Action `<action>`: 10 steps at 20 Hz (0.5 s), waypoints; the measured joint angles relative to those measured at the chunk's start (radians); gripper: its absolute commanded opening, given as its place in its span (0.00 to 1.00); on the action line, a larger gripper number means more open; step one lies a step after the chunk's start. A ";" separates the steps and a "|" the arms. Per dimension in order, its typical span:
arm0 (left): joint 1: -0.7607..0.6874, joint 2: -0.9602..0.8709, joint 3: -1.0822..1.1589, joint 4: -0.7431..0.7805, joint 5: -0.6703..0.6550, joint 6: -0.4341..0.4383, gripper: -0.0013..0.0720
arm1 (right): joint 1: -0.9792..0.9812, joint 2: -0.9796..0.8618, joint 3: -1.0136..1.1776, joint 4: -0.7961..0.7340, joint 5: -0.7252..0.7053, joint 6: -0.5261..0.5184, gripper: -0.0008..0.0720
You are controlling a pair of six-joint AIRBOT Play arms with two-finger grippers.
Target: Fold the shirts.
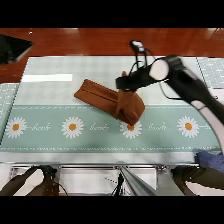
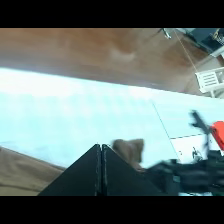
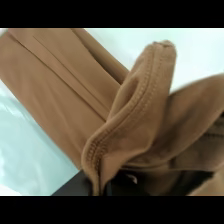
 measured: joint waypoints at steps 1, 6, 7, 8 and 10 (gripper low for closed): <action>0.020 0.027 0.000 0.000 -0.023 0.000 0.04 | 0.015 -0.028 0.000 0.021 -0.051 0.000 0.05; 0.057 0.090 -0.002 0.000 -0.151 -0.001 0.04 | 0.080 -0.152 -0.001 0.125 -0.295 0.002 0.09; 0.057 0.095 -0.005 0.000 -0.170 -0.001 0.04 | 0.090 -0.168 -0.001 0.145 -0.333 0.002 0.24; 0.056 0.098 -0.010 -0.002 -0.183 -0.002 0.04 | 0.099 -0.182 0.000 0.167 -0.370 0.002 0.34; 0.054 0.101 -0.024 -0.001 -0.192 -0.004 0.04 | 0.116 -0.198 0.000 0.201 -0.423 -0.008 0.52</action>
